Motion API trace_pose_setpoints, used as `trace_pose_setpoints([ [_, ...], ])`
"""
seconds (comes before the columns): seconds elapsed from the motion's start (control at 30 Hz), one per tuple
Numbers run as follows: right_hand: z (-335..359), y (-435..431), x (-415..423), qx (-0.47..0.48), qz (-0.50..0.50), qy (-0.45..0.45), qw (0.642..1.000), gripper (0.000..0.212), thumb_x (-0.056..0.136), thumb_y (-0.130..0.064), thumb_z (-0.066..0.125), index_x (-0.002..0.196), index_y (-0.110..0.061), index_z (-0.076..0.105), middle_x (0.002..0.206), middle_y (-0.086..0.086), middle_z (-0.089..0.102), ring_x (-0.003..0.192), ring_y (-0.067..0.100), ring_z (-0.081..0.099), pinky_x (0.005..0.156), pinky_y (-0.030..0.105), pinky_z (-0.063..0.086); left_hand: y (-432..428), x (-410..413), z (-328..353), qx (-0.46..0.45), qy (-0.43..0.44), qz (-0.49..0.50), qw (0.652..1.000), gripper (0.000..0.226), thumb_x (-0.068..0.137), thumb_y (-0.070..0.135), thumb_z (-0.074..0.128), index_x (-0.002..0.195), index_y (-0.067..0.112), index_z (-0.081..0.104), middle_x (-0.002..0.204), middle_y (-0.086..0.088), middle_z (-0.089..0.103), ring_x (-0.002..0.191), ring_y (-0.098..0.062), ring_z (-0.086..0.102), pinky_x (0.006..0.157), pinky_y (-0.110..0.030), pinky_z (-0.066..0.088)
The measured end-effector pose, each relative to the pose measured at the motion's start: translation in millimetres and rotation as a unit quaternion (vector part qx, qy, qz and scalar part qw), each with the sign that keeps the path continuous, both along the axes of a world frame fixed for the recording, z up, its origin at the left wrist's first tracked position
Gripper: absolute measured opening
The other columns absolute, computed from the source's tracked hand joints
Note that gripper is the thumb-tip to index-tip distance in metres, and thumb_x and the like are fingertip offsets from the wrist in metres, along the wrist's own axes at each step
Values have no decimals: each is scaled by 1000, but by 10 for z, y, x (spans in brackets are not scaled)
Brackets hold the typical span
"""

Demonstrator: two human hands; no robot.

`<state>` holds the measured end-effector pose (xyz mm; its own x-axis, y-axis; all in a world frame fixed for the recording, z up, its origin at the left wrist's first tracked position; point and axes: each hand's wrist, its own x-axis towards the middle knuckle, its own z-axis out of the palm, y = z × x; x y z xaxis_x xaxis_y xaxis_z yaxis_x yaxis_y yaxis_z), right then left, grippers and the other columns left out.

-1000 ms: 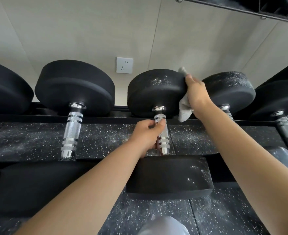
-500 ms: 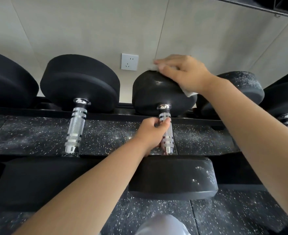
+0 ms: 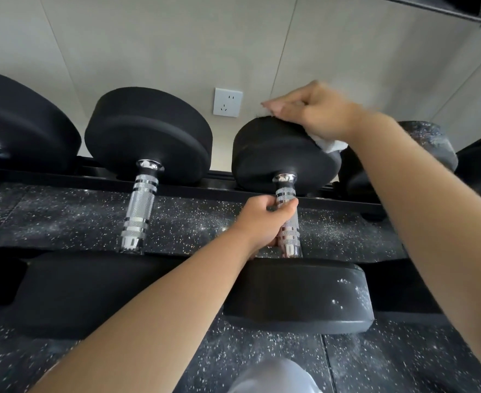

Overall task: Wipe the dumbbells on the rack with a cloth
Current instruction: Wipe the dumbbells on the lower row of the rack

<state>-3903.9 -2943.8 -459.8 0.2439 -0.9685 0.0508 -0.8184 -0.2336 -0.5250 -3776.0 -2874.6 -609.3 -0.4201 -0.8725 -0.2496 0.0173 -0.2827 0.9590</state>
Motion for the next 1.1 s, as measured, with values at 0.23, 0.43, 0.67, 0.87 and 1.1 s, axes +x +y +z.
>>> trace_pose_setpoints([
  [0.23,-352,-101,800,-170,121,468,859,41,97,-55,37,110,-36,70,120,1,64,116,29,53,96,37,33,-6,11,4,-6,-2,-7,1000,16,90,34,65,86,19,67,95,-8,71,100,-32,67,94,-55,50],
  [0.43,173,-29,246,81,44,35,995,63,62,-64,62,110,-27,76,120,19,66,117,39,58,104,53,44,-1,5,22,-3,1,-8,1000,17,91,33,63,86,17,66,102,-19,70,98,-37,67,87,-58,53],
  [0.67,-228,-18,934,-97,73,495,860,39,99,-48,41,122,-30,66,117,5,61,120,31,49,95,39,31,2,16,34,-1,5,-16,1000,16,93,30,60,89,15,64,108,-25,67,102,-40,65,88,-58,52],
  [0.87,-8,-43,202,-33,95,234,967,36,89,-64,45,113,-50,67,133,-22,58,130,12,48,112,34,32,1,7,34,8,6,-13,1000,16,93,30,60,88,16,64,102,-23,68,96,-38,67,84,-56,54],
  [1.1,-204,113,-8,-110,34,112,987,24,91,-54,50,111,-53,65,136,-19,57,132,-2,43,110,33,26,-2,-9,68,25,9,-14,1000,16,95,26,58,92,11,61,104,-23,67,94,-36,67,77,-47,57],
])
